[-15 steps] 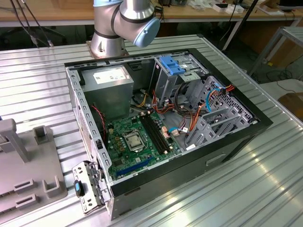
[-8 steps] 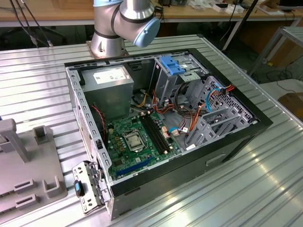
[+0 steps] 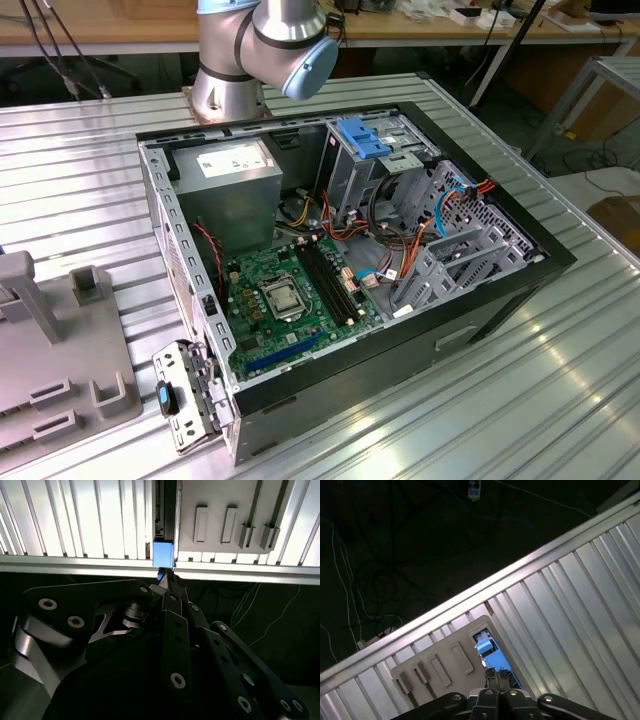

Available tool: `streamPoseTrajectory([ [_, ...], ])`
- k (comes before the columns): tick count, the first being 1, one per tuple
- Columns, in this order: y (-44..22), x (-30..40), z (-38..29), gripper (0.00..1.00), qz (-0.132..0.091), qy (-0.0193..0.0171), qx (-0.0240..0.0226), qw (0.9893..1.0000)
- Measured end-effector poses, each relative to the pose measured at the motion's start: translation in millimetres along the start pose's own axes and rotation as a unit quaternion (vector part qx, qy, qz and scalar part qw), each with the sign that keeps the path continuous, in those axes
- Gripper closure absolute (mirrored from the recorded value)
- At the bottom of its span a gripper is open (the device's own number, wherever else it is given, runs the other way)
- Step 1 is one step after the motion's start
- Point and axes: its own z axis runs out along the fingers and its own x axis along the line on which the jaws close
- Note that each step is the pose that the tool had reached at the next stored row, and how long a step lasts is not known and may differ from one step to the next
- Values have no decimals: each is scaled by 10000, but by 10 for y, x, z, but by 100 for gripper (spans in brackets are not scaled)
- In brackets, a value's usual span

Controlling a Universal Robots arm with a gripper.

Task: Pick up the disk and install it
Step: 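Pick up the disk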

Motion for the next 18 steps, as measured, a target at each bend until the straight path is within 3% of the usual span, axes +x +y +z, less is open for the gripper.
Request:
streamPoseTrajectory([
  [3,1,0,0,89,-313,15,-7,9995],
  [5,1,0,0,89,-728,36,-14,9973],
  [7,1,0,0,89,-903,45,-17,9959],
  [9,0,0,0,89,-1112,58,-20,9938],
  [11,1,0,0,89,-1373,75,-23,9905],
  [12,0,0,1,89,-1450,82,-23,9894],
  [15,-2,-1,7,89,-1592,140,4,9871],
  [18,-2,-1,18,89,-1919,158,4,9813],
])
